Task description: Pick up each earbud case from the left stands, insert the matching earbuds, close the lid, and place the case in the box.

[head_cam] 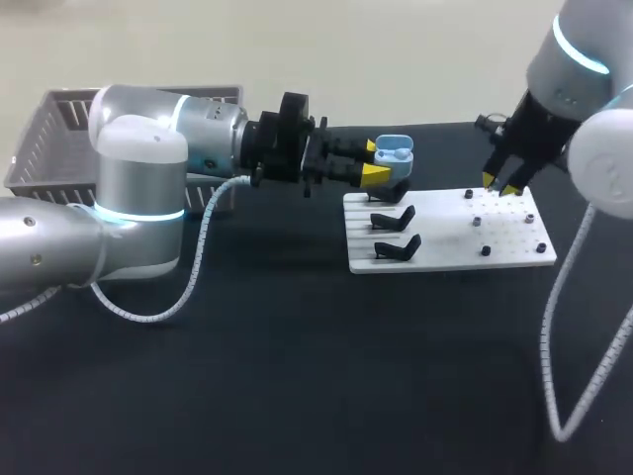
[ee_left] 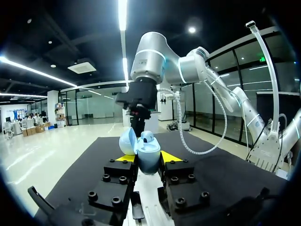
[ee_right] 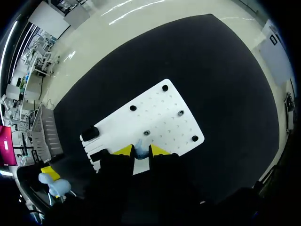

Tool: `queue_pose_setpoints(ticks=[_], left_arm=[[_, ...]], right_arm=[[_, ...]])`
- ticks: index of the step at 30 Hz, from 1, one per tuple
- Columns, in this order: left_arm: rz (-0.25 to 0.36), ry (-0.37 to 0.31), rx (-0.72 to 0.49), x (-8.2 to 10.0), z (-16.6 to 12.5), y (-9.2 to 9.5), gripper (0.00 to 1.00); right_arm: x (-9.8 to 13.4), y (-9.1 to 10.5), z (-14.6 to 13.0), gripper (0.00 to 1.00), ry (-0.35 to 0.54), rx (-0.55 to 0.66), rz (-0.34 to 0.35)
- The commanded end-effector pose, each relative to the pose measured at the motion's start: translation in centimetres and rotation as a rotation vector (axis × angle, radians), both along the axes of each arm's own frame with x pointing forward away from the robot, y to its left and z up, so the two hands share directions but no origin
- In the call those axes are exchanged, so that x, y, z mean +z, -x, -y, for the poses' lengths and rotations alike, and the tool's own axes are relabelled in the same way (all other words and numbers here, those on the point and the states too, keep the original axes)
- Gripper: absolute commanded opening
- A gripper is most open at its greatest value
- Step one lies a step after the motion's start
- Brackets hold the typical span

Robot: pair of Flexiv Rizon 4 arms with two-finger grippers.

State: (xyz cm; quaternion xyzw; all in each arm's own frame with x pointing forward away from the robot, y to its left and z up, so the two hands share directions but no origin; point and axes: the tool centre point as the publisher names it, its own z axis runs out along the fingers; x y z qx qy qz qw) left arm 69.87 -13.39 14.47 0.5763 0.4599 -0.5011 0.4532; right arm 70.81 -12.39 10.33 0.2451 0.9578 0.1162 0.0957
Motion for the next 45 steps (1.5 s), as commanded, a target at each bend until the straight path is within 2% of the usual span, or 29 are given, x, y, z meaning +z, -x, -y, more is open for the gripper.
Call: queue_pose_setpoints(ticks=[1,7,11,16,24,28,45], left_arm=[[0.001,0.000,0.002,0.0,0.0,0.0,0.00],[0.001,0.000,0.002,0.0,0.0,0.0,0.00],[0.001,0.000,0.002,0.0,0.0,0.0,0.00],[0.001,0.000,0.002,0.0,0.0,0.0,0.00],[0.001,0.000,0.002,0.0,0.0,0.0,0.00],[0.001,0.000,0.002,0.0,0.0,0.0,0.00],[0.001,0.000,0.002,0.0,0.0,0.0,0.00]], right_arm=[[4.8,2.7,0.4,0.00,-0.006,0.047,0.066],[9.1,4.0,-1.8,0.00,-0.004,0.185,0.113],[11.2,5.0,-3.6,0.00,-0.019,0.319,0.101],[12.5,5.7,-5.9,0.00,0.033,0.476,0.080],[12.5,5.7,-10.1,0.00,0.128,0.658,0.042],[12.5,5.6,-11.7,0.00,0.140,0.710,0.042],[11.2,4.7,-15.0,0.00,0.209,0.813,0.004]])
